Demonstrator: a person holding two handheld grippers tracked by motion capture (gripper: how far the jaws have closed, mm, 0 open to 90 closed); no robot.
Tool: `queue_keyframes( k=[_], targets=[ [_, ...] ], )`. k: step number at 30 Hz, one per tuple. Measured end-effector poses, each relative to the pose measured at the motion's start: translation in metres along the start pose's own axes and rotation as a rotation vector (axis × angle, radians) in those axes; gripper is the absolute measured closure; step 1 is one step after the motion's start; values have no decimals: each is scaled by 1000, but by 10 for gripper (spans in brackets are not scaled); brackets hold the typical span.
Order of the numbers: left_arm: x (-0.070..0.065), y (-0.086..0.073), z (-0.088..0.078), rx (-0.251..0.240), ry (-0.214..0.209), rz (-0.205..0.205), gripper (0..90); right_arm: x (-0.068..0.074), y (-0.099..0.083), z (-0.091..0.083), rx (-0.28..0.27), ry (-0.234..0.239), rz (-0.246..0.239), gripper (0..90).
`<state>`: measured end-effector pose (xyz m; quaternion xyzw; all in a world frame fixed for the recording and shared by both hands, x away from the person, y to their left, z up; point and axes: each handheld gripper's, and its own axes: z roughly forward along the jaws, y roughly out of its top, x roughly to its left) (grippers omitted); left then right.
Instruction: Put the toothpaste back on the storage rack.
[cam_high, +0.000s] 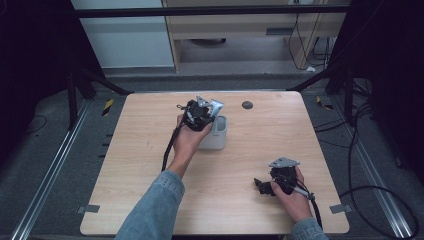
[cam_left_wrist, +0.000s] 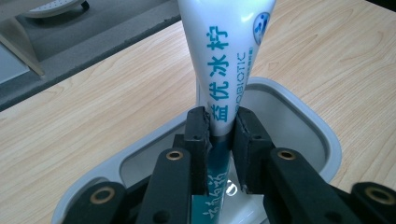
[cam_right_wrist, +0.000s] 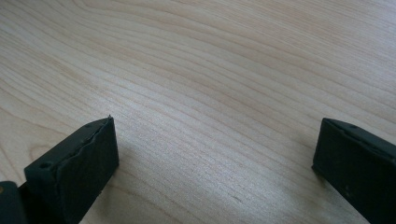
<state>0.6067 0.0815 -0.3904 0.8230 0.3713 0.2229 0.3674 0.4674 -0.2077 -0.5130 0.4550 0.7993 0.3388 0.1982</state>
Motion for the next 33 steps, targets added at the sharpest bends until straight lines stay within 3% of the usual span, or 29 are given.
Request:
queue_keyframes(
  k=[17, 33],
  targets=[
    [0, -3, -7, -25, 4, -2, 686, 0, 0, 0, 0, 0, 0, 4],
    [-4, -4, -23, -53, 13, 38, 648, 0, 0, 0, 0, 0, 0, 4]
  ],
)
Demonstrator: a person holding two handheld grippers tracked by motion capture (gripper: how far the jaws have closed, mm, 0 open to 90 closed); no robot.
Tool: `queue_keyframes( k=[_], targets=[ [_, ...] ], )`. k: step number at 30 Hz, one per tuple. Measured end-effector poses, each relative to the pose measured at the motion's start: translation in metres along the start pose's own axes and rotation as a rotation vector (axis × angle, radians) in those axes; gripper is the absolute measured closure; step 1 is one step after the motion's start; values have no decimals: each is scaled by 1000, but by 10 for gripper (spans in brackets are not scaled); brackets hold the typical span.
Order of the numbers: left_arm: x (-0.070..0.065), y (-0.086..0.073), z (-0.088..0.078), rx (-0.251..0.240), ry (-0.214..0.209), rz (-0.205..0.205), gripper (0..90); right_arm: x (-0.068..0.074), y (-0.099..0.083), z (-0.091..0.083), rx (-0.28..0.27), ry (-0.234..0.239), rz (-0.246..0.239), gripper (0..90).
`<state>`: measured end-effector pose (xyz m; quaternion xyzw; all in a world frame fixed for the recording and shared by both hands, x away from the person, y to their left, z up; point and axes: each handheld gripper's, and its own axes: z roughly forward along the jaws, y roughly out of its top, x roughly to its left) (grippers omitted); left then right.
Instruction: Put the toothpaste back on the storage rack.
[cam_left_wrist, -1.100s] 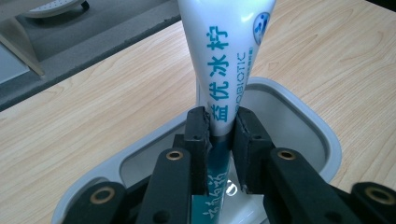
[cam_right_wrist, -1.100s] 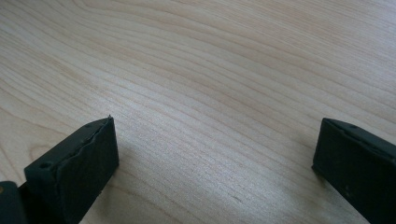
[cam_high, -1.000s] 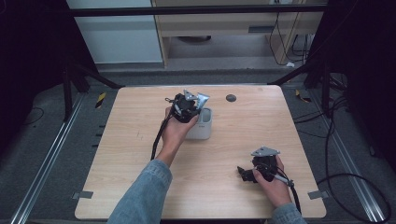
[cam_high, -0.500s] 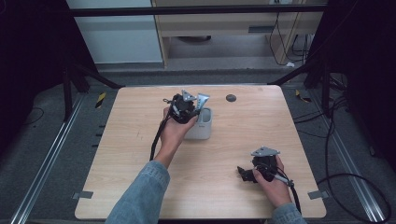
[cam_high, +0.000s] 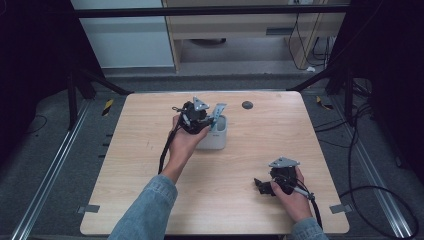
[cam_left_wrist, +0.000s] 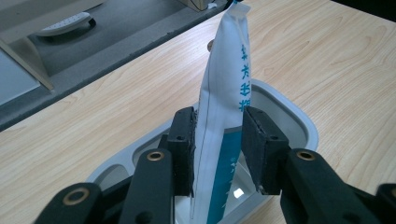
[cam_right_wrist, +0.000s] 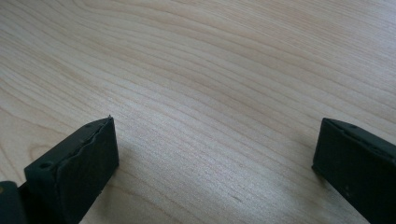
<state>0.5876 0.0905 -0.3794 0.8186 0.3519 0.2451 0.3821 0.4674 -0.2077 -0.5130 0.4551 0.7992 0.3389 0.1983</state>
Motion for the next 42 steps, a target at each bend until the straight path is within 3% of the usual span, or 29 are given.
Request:
queue_keyframes(
  k=[11, 27, 31, 36, 42],
  targets=[
    [-4, 3, -14, -5, -1, 39, 589, 0, 0, 0, 0, 0, -1, 4],
    [-7, 2, -26, 0, -28, 45, 267, 0, 0, 0, 0, -1, -2, 4],
    [-7, 1, -26, 0, -54, 46, 195, 0, 0, 0, 0, 0, -2, 4],
    [-10, -1, -30, -1, -59, 65, 132, 0, 0, 0, 0, 0, -1, 4],
    [-13, -5, -35, -2, -79, 57, 87, 0, 0, 0, 0, 0, -2, 4]
  ],
)
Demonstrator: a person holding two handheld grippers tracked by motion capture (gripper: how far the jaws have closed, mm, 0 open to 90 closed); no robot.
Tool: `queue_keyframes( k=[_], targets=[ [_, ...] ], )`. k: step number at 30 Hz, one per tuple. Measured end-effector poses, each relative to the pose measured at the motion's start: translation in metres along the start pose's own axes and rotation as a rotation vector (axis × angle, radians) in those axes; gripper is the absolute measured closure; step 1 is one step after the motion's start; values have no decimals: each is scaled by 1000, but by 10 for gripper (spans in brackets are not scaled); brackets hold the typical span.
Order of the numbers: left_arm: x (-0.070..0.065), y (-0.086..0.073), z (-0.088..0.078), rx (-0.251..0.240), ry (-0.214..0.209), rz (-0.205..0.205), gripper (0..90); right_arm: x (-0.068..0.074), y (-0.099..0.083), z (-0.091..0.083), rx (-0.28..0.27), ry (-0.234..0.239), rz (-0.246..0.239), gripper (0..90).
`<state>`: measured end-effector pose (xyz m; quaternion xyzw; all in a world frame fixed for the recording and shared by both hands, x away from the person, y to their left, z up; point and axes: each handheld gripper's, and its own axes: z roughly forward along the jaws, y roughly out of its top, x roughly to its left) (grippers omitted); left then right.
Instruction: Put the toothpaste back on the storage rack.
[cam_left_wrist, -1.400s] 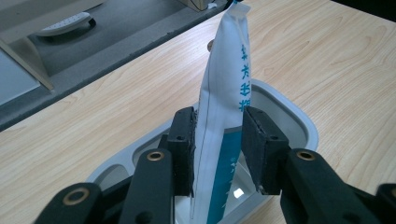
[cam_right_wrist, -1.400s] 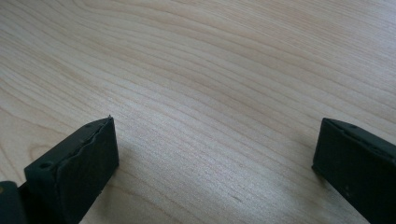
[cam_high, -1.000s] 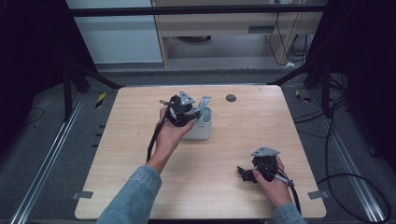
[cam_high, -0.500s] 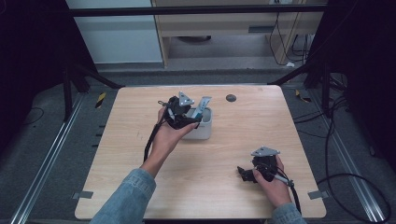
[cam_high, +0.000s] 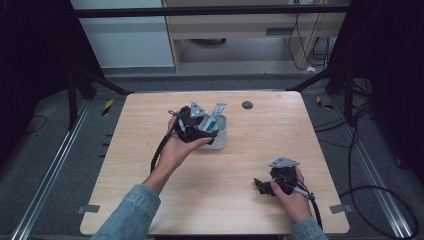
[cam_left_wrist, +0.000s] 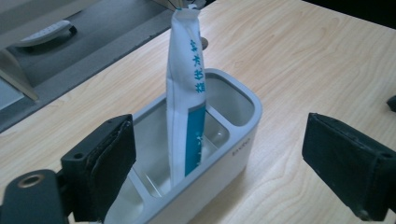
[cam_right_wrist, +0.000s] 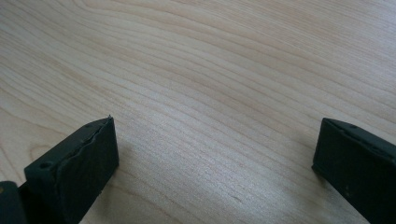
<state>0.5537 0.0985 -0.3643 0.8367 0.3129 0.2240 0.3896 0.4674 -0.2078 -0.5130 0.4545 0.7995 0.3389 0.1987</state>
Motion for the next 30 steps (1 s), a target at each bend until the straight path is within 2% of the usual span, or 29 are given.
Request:
queue_keyframes(
  k=[7, 17, 24, 25, 30],
  targets=[
    [-3, -7, -8, 7, -21, -7, 47, 0, 0, 0, 1, 0, 1, 4],
    [1, -24, -27, 3, -5, -9, 30, 0, 0, 0, 0, 0, 0, 4],
    [3, -45, -36, 13, -4, -9, 23, 0, 0, 0, 0, 0, 0, 4],
    [4, -52, -37, 19, -16, -15, 23, 0, 0, 0, 0, 0, 0, 4],
    [9, -69, -39, 26, -20, -28, 30, 0, 0, 0, 0, 0, -1, 4]
  ],
)
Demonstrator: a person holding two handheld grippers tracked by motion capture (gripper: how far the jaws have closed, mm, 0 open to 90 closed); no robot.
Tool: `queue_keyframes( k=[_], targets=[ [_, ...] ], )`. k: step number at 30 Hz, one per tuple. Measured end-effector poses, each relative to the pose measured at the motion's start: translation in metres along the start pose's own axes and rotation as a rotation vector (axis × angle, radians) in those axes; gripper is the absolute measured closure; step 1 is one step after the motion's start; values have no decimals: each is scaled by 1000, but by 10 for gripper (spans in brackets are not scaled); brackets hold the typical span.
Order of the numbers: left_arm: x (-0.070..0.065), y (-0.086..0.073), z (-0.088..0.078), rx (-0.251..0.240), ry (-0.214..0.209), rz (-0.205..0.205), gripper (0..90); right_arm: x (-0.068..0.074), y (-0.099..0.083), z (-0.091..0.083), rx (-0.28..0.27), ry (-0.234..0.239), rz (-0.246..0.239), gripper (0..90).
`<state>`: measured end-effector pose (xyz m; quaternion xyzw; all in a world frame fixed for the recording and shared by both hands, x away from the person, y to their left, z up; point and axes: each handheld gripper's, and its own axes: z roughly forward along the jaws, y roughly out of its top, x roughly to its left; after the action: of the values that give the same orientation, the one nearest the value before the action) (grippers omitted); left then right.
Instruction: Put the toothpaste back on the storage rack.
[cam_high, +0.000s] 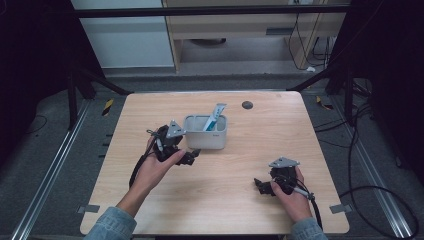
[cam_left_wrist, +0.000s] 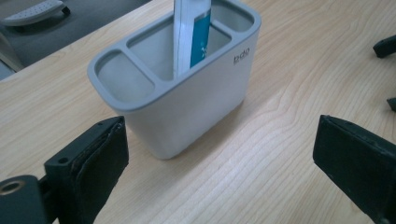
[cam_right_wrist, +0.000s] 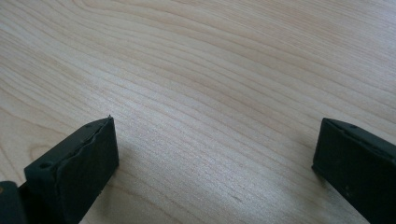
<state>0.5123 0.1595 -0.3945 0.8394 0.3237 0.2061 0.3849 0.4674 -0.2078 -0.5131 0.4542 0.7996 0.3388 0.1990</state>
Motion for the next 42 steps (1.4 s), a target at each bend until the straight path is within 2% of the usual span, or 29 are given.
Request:
queue_keyframes(
  k=[3, 5, 6, 7, 12, 17, 23, 28, 31, 32, 33, 35, 36, 42],
  targets=[
    [3, -7, 0, 9, 4, -9, 29, 0, 0, 0, 0, 0, 1, 4],
    [7, -19, 0, 21, 18, -21, 27, 0, 0, 0, 0, 0, 1, 4],
    [7, -19, 0, 21, 18, -21, 27, 0, 0, 0, 0, 0, 2, 4],
    [11, -27, 0, 33, 26, -29, 27, 0, 0, 0, 0, 0, 2, 4],
    [20, -44, -1, 70, 51, -54, 35, 0, 0, 0, 0, 0, 2, 4],
    [26, -60, -1, 93, 61, -58, 37, 0, 0, 0, 0, 0, 1, 4],
    [33, -84, 1, 123, 71, -88, 38, 0, 0, 0, 0, 0, 2, 4],
    [45, -100, 1, 119, 89, -140, 40, 0, 0, 0, 0, 0, 2, 4],
    [53, -110, 0, 134, 132, -147, 36, 0, 0, 0, 0, 0, 1, 4],
    [53, -110, 0, 134, 132, -147, 37, 0, 0, 0, 0, 0, 2, 4],
    [59, -116, 0, 132, 138, -172, 36, 0, 0, 0, 0, 0, 2, 4],
    [62, -119, -1, 129, 141, -186, 38, 0, 0, 0, 0, 0, 1, 4],
    [66, -125, -1, 126, 152, -206, 38, 0, 0, 0, 0, 0, 1, 4],
    [75, -135, 0, 115, 152, -233, 39, 0, 0, 0, 0, 0, 2, 4]
  ],
)
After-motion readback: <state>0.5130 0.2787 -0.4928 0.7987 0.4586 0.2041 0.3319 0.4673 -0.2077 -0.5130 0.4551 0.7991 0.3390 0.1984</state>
